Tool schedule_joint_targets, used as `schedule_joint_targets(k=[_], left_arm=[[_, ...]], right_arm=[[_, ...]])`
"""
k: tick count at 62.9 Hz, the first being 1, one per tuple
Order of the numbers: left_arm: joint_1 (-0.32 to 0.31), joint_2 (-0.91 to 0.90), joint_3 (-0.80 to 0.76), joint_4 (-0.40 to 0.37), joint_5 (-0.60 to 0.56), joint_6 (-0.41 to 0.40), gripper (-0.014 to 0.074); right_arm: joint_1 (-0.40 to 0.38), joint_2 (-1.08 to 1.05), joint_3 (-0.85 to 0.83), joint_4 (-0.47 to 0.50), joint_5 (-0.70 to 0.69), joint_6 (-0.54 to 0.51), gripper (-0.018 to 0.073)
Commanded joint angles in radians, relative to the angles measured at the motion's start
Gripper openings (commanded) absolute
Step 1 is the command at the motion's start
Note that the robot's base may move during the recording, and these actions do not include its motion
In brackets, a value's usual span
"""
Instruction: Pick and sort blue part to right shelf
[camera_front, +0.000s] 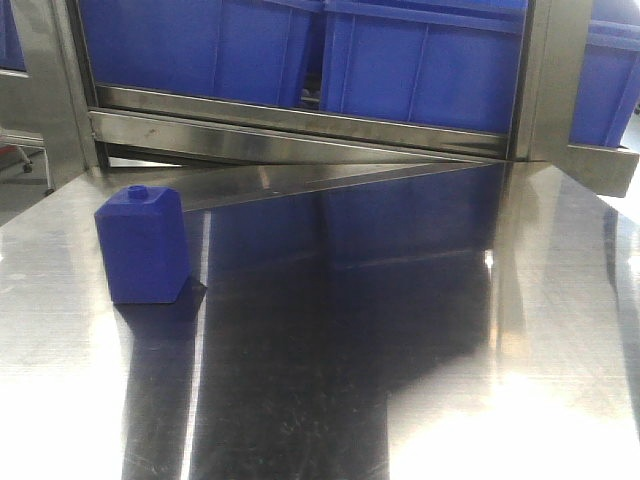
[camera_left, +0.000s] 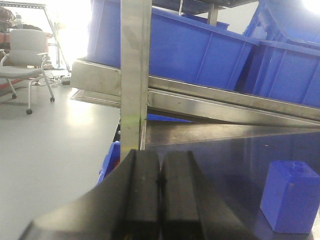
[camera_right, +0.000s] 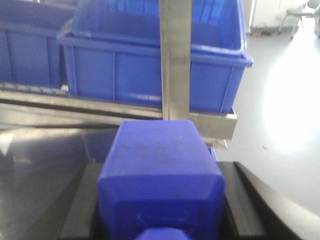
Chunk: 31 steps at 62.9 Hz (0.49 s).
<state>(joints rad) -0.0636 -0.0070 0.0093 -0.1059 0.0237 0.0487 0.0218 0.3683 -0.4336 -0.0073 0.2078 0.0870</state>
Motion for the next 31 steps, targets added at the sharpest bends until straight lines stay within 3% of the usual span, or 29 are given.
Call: schedule_joint_targets(k=[1, 31], left_arm=[[-0.005, -0.019, 0.022, -0.001, -0.09, -0.01, 0.0132], [-0.005, -0.019, 0.022, -0.001, -0.09, -0.01, 0.0132]], right_arm=[[-0.005, -0.018, -0.029, 0.0, -0.086, 0.0, 0.0426], [-0.005, -0.021, -0.029, 0.0, -0.087, 0.0, 0.0426]])
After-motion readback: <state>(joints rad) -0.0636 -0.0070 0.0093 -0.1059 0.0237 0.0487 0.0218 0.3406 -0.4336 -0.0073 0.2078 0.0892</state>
